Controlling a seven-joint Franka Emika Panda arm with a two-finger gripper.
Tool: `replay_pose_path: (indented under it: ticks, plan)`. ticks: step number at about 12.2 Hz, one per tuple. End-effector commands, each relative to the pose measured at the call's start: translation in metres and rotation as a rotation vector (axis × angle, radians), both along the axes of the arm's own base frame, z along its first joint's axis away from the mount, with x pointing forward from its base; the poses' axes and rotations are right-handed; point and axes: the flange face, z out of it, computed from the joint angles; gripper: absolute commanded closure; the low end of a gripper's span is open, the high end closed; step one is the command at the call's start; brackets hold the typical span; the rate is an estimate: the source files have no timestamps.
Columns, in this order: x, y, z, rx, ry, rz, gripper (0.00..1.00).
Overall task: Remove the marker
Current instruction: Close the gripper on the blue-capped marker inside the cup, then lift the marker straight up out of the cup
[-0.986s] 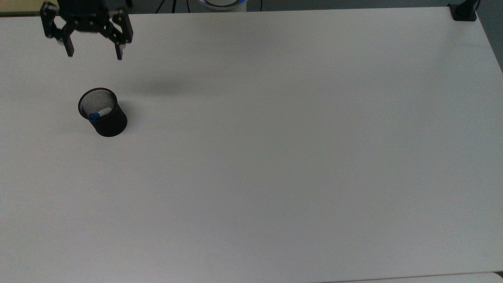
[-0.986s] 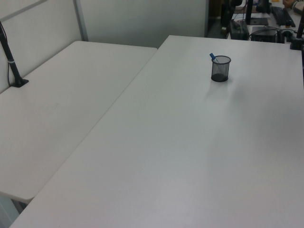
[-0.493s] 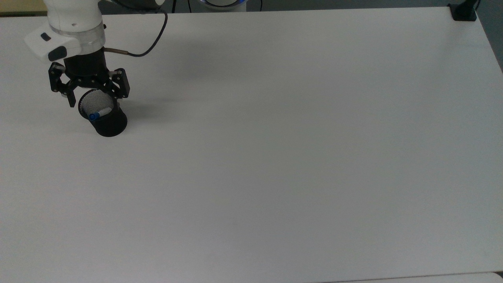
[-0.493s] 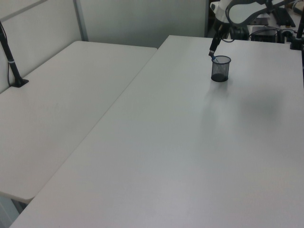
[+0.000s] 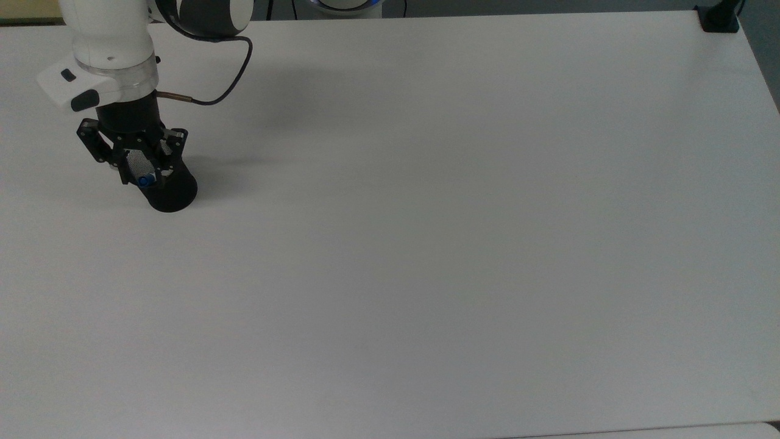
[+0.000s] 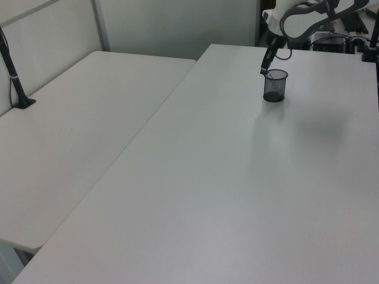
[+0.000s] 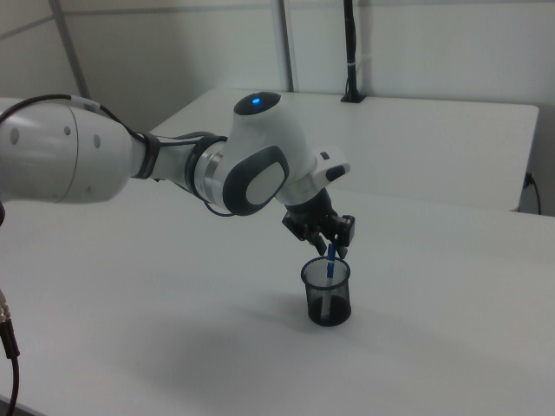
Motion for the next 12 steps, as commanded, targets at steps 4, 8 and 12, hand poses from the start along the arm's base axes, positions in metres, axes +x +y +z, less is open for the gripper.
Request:
replay_pose_path:
  ticks: [4,8,12]
  plan:
    - [-0.009,-0.003,0.039,0.008,-0.062,-0.032,1.0]
    - [-0.029,0.01,0.133,0.08,-0.037,-0.053,1.0]
    - [-0.05,0.048,0.18,0.175,0.067,-0.019,1.0]
